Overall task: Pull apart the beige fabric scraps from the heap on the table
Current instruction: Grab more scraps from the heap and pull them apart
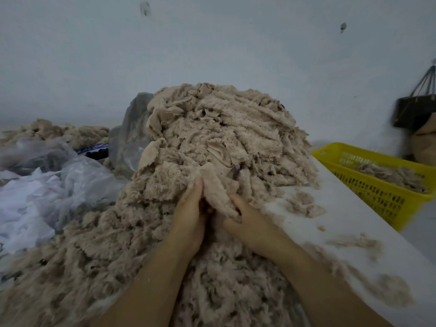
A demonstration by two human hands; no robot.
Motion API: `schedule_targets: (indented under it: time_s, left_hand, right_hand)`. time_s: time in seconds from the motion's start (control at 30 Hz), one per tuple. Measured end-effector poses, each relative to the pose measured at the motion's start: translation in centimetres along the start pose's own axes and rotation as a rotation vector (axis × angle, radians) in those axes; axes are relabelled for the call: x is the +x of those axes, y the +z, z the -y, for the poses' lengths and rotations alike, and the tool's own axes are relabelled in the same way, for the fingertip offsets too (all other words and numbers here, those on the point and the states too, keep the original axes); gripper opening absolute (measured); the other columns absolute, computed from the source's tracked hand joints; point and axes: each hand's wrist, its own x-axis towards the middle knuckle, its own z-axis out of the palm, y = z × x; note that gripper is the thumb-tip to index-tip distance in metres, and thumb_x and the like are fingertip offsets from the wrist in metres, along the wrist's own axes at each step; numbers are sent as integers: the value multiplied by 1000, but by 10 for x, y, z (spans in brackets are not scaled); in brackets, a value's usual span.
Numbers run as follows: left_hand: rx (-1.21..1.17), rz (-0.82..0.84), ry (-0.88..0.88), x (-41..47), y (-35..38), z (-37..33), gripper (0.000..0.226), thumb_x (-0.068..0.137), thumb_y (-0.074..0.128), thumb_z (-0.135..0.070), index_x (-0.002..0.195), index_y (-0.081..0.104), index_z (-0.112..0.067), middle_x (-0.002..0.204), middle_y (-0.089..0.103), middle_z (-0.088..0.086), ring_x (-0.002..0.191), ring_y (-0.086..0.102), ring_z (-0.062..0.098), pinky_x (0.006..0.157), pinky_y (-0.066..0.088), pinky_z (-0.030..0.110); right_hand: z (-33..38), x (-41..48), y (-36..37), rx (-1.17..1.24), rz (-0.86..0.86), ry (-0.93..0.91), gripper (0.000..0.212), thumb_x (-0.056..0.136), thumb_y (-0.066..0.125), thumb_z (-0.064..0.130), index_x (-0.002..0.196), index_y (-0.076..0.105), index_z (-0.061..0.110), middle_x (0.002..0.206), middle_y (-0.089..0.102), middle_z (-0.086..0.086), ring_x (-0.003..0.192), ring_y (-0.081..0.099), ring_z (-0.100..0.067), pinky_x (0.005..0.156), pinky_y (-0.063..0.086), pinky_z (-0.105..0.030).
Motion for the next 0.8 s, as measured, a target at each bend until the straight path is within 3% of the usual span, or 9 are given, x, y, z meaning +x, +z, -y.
schedule_targets:
  time_s: [0.1,0.17,0.23,0.3,0.4,0.47,0.63,0.73,0.8]
  left_hand:
    - [-312,-14,-49,6,-8,-4,38,102,47,-38,121,66,-11,94,76,1,69,69,9,52,53,19]
    - [-491,35,-109,6,-12,-8,37,102,46,-37,113,67,-8,87,74,5,61,65,9,44,49,16]
    - [-489,71,-138,6,-12,-10,39,102,44,-39,112,62,-6,72,65,5,50,57,8,37,43,16]
    - [-109,84,-67,3,-8,-7,46,97,47,-50,106,64,-9,62,59,2,47,51,8,39,40,18]
    - [826,137,112,-9,3,8,47,86,55,-71,97,64,-26,81,66,-18,68,60,-5,60,43,11]
    - [953,177,170,-14,8,16,42,83,64,-65,90,67,-24,77,68,-20,66,62,-5,59,44,10]
    - [252,209,-20,-17,9,-2,26,76,74,-41,82,76,-15,83,70,10,70,63,19,57,46,21]
    - [-25,104,-155,-10,1,-10,50,71,75,-38,105,73,-1,117,68,21,103,65,34,85,49,39]
    - [-139,66,-193,-9,1,-14,45,75,73,-35,107,77,-4,118,71,18,106,70,30,90,52,44]
  right_hand:
    - [0,2,-12,-99,-218,26,12,97,51,28,99,58,37,86,62,14,66,55,0,52,40,-12]
    - [-2,0,-18,-80,-330,16,17,98,50,23,84,57,31,66,54,12,53,45,-5,43,31,-13]
    - [-2,-1,-21,-10,-389,24,14,98,52,20,88,59,27,62,52,9,42,40,-4,40,28,-14]
    - [0,-2,-22,29,-442,30,17,98,53,16,97,56,32,71,56,11,42,46,-2,39,31,-13]
    - [0,-1,-22,-47,-492,6,24,93,53,6,89,55,30,73,54,15,54,51,-6,45,37,-12]
    - [-2,-3,-21,-130,-462,11,11,90,52,1,86,58,11,70,56,1,60,45,-12,47,34,-15]
    - [-3,-2,-23,-273,-333,-22,25,88,60,15,71,53,32,66,54,12,62,49,-4,54,35,-27]
    - [1,-5,-21,-177,-253,-88,32,84,59,62,67,45,39,61,46,17,55,40,0,51,27,-20]
    - [4,-8,-17,-99,-253,-116,52,78,46,85,65,42,35,61,41,14,54,38,-2,53,29,-18]
